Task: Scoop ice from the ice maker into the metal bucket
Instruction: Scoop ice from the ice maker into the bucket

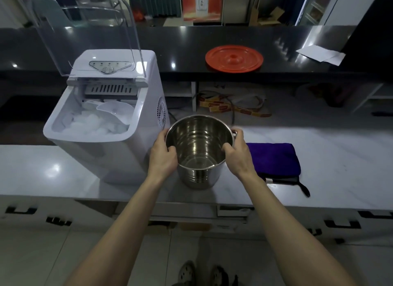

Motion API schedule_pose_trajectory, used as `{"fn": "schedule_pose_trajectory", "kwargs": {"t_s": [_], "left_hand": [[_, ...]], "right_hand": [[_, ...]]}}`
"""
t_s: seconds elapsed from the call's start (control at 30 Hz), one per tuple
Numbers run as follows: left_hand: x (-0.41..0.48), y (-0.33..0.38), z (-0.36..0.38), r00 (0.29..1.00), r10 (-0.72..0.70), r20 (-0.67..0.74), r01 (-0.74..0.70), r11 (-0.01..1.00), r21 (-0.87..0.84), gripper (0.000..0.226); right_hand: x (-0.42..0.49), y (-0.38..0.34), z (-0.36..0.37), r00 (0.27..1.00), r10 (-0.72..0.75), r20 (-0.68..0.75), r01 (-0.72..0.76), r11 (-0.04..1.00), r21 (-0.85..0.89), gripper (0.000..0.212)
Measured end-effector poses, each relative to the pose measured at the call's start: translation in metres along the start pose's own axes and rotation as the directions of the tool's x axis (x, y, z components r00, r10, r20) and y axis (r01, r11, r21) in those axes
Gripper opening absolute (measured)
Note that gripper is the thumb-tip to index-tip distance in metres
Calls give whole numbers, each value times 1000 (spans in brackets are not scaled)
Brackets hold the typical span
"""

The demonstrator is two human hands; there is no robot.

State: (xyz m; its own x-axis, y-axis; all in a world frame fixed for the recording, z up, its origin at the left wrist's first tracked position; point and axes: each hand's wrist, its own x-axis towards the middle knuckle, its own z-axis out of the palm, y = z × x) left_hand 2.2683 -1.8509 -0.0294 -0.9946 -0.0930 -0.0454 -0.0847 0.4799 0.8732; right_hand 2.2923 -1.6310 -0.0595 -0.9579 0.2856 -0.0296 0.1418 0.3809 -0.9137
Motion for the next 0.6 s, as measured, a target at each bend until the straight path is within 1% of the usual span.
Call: {"fn": "schedule_pose_trajectory", "kwargs": {"t_s": [0.2, 0.37, 0.47, 0.53, 0.6], "left_hand": [[-6, -8, -4, 1000, 23, -18, -23, 999, 24, 57], [-9, -6, -5, 1000, 17, -8, -17, 999, 36, 55], [-11, -6, -6, 999, 32, -12, -32, 999, 39, 56], [-12, -8, -8, 998, 63, -27, -61, 996, 60, 61], [-13, -6, -11, 994, 101, -40, -96, 990, 99, 62]], "right_hand": [[-7, -1, 5, 1000, 1, 12, -1, 1000, -27, 29], [-7, -2, 0, 1000, 0, 23, 1, 998, -63, 36], [-8, -1, -5, 999, -4, 49, 7, 997, -77, 49], [-9, -5, -10, 998, -27, 53, 32, 996, -87, 65], [-7, -12, -17, 998, -61, 28, 64, 992, -109, 81]]}}
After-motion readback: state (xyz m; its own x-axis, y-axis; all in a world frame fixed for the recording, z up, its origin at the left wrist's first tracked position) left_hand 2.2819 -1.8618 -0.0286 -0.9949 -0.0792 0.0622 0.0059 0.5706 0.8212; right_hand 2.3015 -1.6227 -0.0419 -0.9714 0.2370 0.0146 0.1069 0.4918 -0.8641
